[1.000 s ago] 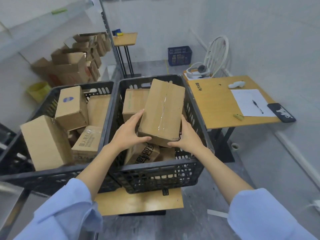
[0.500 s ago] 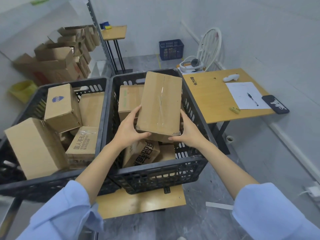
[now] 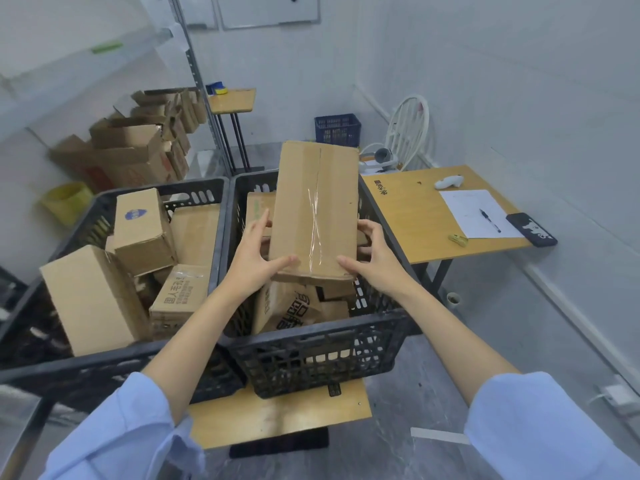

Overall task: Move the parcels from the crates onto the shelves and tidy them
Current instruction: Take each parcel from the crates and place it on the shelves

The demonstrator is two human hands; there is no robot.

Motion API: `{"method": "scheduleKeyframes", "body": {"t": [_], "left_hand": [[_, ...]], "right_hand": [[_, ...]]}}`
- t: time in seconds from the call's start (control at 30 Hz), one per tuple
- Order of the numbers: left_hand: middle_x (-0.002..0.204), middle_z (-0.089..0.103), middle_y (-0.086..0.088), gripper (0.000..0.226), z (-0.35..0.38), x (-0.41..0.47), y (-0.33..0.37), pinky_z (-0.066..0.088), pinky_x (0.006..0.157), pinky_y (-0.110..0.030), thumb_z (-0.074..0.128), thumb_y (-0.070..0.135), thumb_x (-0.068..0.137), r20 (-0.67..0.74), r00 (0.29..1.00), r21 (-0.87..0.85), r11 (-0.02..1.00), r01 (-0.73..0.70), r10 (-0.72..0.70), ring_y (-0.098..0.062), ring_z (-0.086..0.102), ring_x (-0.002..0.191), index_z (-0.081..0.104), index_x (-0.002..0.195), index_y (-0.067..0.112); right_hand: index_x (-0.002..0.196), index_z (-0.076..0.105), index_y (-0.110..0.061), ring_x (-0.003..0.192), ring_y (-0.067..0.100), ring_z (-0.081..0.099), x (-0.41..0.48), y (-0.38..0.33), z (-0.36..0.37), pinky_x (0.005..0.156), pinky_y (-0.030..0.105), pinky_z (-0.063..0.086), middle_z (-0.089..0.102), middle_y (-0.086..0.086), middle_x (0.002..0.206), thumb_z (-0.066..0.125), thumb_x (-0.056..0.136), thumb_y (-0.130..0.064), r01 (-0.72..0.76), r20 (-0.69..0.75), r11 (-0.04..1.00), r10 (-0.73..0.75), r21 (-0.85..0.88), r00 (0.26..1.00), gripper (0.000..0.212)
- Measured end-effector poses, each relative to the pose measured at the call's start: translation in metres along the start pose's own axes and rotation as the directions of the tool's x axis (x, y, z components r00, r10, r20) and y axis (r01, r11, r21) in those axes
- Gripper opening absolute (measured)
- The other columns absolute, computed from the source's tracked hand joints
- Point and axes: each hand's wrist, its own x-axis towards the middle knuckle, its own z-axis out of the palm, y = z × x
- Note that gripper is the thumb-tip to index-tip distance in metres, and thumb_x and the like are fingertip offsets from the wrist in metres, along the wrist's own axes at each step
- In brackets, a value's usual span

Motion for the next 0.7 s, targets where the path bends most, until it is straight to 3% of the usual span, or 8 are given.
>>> {"method": "scheduleKeyframes", "body": {"t": [0.13,0.23,0.33,0.4,0.5,0.57,0.7], "left_hand": [[0.126,0.037,0.005,0.093,-0.005,-0.012,0.01,0.041,0.085,-0.01,0.078,0.026,0.081,-0.02,1.0,-0.009,1.0,-0.024,0.023,-0.004,0.048,0.115,0.021,0.154,0.029],[0.126,0.04,0.009,0.079,-0.01,-0.021,0.022,0.045,0.083,-0.015,0.079,0.022,0.081,-0.068,0.996,-0.063,0.997,-0.054,0.049,0.006,0.047,0.111,0.032,0.143,0.036],[0.127,0.043,0.026,0.065,-0.017,-0.03,0.037,0.048,0.083,-0.018,0.079,0.019,0.081,-0.104,0.994,-0.103,0.993,-0.056,0.045,0.009,0.049,0.109,0.04,0.132,0.029],[0.132,0.044,0.022,0.064,-0.019,-0.036,0.046,0.051,0.085,-0.022,0.079,0.018,0.081,-0.125,0.992,-0.123,0.991,-0.047,0.031,-0.001,0.051,0.115,0.04,0.131,0.027],[0.139,0.043,0.012,0.082,-0.019,-0.046,0.058,0.052,0.087,-0.027,0.079,0.023,0.081,-0.157,0.987,-0.111,0.992,-0.06,0.043,-0.008,0.052,0.118,0.031,0.146,0.032],[0.137,0.042,0.008,0.09,-0.016,-0.054,0.067,0.053,0.085,-0.025,0.079,0.025,0.081,-0.168,0.984,-0.084,0.993,-0.08,0.065,-0.004,0.052,0.115,0.025,0.151,0.036],[0.137,0.043,0.009,0.08,-0.004,-0.076,0.091,0.053,0.086,-0.026,0.08,0.023,0.08,-0.213,0.974,-0.088,0.991,-0.098,0.077,-0.007,0.05,0.12,0.032,0.142,0.041]], "right_hand": [[0.154,0.007,-0.035,0.141,0.023,0.034,-0.009,-0.009,0.002,0.111,0.055,0.037,0.02,-0.004,0.16,0.081,0.079,-0.018,0.061,-0.03,0.998,-0.061,-0.01,0.998,0.108],[0.155,-0.002,-0.041,0.142,0.023,0.031,-0.013,-0.017,0.003,0.111,0.058,0.036,0.02,-0.004,0.154,0.082,0.077,-0.015,0.101,-0.018,0.993,-0.102,-0.058,0.995,0.117],[0.154,0.008,-0.038,0.137,0.02,0.037,-0.017,-0.023,0.0,0.11,0.056,0.039,0.024,-0.003,0.149,0.084,0.075,-0.014,0.121,-0.032,0.991,-0.123,-0.055,0.992,0.111],[0.147,0.017,-0.04,0.134,0.019,0.041,-0.021,-0.028,-0.005,0.107,0.05,0.044,0.027,-0.006,0.148,0.084,0.074,-0.015,0.168,-0.034,0.985,-0.169,-0.027,0.985,0.102],[0.137,0.024,-0.038,0.123,0.02,0.053,-0.029,-0.035,-0.015,0.093,0.033,0.054,0.033,-0.015,0.139,0.081,0.077,-0.006,0.207,-0.047,0.978,-0.208,-0.019,0.977,0.089],[0.144,0.022,-0.035,0.115,0.016,0.057,-0.035,-0.039,-0.022,0.089,0.033,0.056,0.037,-0.014,0.135,0.079,0.078,-0.004,0.238,-0.063,0.971,-0.24,-0.035,0.969,0.092],[0.154,0.009,-0.042,0.112,0.013,0.056,-0.05,-0.041,-0.038,0.092,0.034,0.054,0.038,-0.007,0.132,0.075,0.082,-0.003,0.28,-0.037,0.958,-0.282,-0.054,0.959,0.105]]}}
